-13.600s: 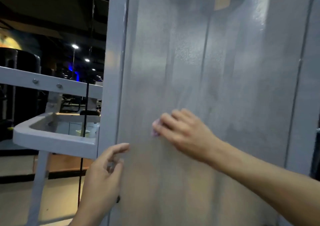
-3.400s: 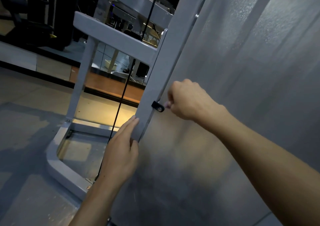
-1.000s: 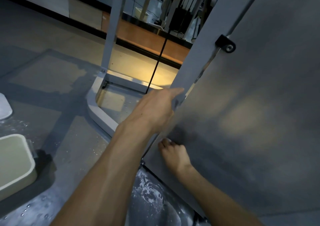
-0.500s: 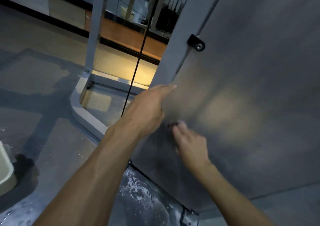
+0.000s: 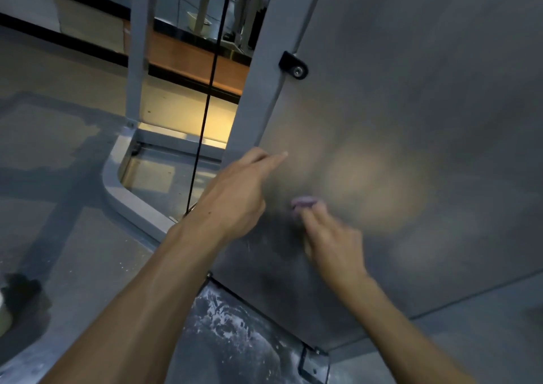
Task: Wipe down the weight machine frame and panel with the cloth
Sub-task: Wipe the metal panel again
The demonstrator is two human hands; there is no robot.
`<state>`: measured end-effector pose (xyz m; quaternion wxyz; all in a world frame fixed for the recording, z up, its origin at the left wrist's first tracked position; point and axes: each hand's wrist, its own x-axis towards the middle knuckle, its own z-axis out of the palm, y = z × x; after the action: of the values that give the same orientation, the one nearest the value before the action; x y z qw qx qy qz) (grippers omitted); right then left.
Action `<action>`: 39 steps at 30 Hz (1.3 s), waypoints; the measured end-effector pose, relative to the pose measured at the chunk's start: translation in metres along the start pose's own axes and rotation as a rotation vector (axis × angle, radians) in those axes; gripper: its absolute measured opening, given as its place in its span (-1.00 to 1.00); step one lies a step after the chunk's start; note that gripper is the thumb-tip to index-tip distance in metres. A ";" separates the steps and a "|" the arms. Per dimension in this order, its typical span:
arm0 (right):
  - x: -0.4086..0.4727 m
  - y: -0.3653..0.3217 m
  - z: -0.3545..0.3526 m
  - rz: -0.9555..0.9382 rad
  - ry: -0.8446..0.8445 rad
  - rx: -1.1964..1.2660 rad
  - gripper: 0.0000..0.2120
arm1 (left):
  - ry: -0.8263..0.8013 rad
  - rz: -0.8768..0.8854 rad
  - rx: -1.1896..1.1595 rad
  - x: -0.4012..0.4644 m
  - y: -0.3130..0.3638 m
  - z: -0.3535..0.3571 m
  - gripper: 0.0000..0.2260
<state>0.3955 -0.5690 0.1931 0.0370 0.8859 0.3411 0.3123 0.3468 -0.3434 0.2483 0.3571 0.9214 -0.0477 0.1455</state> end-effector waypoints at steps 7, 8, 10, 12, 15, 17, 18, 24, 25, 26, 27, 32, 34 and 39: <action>-0.035 0.035 -0.027 -0.122 -0.147 -0.086 -0.59 | -0.096 0.073 -0.045 0.001 0.007 0.024 -0.49; -0.009 0.044 -0.062 -0.066 0.010 -0.123 -0.64 | -0.100 0.088 -0.043 0.003 0.009 0.027 -0.49; 0.026 0.063 -0.113 0.085 0.303 -0.083 -0.79 | -0.104 0.114 -0.037 0.004 0.010 0.035 -0.47; 0.031 0.070 -0.116 0.199 0.438 -0.012 -0.83 | -0.104 0.141 -0.039 0.002 0.010 0.043 -0.44; -0.033 0.044 -0.043 0.104 0.059 -0.053 -0.68 | -0.113 0.164 -0.016 -0.001 0.011 0.049 -0.41; -0.099 0.033 0.014 0.029 -0.272 -0.067 -0.59 | -0.119 0.157 0.008 -0.003 0.010 0.050 -0.41; -0.121 0.032 0.029 -0.004 -0.360 -0.052 -0.56 | -0.127 0.158 0.017 -0.004 0.010 0.050 -0.41; -0.048 0.081 -0.098 0.016 0.011 -0.106 -0.72 | -0.131 0.223 0.041 -0.009 0.008 0.057 -0.39; -0.033 0.089 -0.125 0.091 0.139 -0.111 -0.74 | -0.133 0.225 0.047 -0.008 0.011 0.059 -0.39; -0.024 0.096 -0.143 0.174 0.263 -0.085 -0.79 | -0.138 0.230 0.052 -0.008 0.014 0.062 -0.38; -0.022 0.099 -0.147 0.241 0.359 -0.072 -0.84 | -0.141 0.239 0.052 -0.008 0.017 0.064 -0.38; -0.092 0.053 -0.034 0.248 -0.022 -0.083 -0.61 | -0.185 0.269 -0.004 -0.003 0.022 0.078 -0.35; -0.145 0.037 0.019 0.136 -0.290 -0.098 -0.48 | -0.193 0.276 -0.019 0.000 0.019 0.082 -0.34; -0.160 0.064 -0.003 0.073 -0.322 -0.087 -0.51 | -0.196 0.287 0.001 -0.001 0.022 0.088 -0.38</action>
<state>0.3397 -0.7187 0.1291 0.1180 0.9338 0.2846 0.1818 0.3619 -0.4185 0.2003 0.3259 0.9151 -0.2132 0.1044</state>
